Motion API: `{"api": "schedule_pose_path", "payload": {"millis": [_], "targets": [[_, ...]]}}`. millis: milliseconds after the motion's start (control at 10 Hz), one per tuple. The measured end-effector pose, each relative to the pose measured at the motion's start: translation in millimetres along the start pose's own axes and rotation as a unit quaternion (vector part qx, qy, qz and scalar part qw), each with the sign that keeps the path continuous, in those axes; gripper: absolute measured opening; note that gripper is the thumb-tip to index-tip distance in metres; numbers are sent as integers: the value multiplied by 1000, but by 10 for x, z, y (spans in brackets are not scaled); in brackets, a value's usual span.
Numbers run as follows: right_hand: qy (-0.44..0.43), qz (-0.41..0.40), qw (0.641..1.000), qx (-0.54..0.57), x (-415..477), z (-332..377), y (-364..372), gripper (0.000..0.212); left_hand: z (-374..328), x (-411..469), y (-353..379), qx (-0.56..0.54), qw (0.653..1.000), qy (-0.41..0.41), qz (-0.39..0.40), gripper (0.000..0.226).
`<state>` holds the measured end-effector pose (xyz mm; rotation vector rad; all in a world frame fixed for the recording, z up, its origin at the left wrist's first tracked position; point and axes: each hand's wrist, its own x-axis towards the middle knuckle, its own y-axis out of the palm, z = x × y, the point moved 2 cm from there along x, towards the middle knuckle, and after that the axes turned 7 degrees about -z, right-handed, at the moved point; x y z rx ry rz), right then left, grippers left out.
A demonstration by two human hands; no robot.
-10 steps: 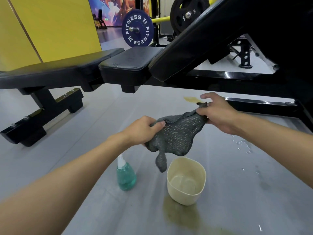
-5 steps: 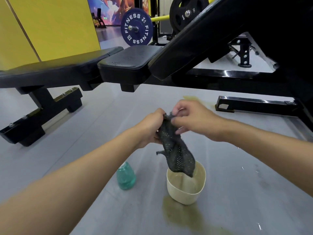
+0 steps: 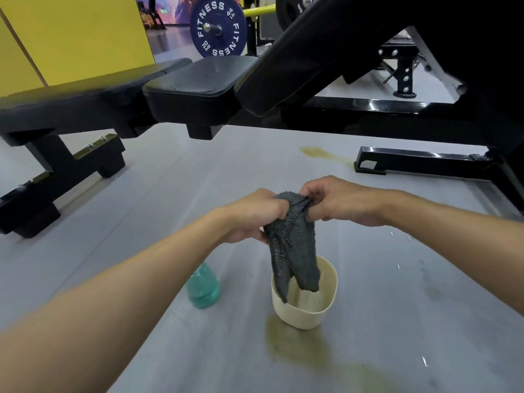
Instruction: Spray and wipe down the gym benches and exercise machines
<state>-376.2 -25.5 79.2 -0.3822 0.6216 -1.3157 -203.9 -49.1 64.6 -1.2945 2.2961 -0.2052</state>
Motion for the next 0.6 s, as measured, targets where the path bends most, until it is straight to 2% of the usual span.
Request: {"api": "schedule_pose_path", "payload": {"millis": [100,300,400,500,600], "targets": [[40,35,997,-51,17,-161,9,12,152,52,97,19,1000,-4,-18,28],[104,74,988,-83,102,-467,185,14,447,207,304,48,998,-35,19,22],[106,17,992,-69,244,-586,264,17,565,372,314,28,999,-46,-11,21],[89,-84,991,-59,431,-630,319,40,720,580,266,-51,988,-59,-134,29],[104,-112,983,-98,581,-664,377,58,875,676,167,-23,971,-71,-227,44]]}}
